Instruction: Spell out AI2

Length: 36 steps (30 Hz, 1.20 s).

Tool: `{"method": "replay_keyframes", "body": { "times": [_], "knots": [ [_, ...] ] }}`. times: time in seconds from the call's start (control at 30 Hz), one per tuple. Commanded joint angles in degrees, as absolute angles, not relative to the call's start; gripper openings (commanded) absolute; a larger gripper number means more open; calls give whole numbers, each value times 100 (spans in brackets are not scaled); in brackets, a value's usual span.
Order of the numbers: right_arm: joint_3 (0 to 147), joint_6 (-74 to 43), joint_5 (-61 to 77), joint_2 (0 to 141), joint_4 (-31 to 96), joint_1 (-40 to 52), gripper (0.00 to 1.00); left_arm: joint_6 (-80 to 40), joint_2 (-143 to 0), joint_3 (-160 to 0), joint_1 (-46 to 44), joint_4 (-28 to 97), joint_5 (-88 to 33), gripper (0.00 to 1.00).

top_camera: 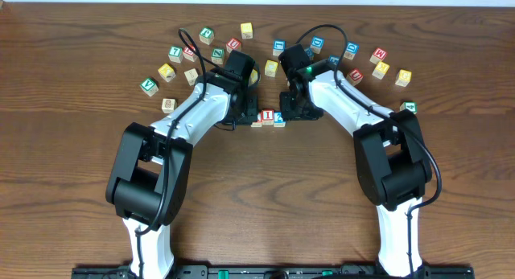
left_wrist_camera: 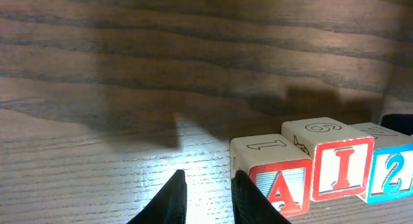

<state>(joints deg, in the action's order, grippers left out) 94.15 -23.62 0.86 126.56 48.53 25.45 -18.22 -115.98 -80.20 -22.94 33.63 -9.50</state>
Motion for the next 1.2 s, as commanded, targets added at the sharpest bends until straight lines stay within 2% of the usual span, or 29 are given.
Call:
{"method": "replay_keyframes", "body": {
  "times": [0.0,0.47,0.8,1.17],
  "knots": [
    [9317,-2261,207,12656,4856,2589,46,-1850,-11660,-7992,-2329,3323,-985,24],
    [9697,-1942,161,12363,4995,2484,54,-1636,-11660,-7992,-2327,3380,-985,24],
    [9734,-1946,19,12363,4856,2473,54,-1636,-11660,-7994,-2316,3481,-985,24],
    [9732,-1973,54,12366,5315,2484,53,-1636,-11660,-7994,-2316,3496,-987,24]
  ]
}}
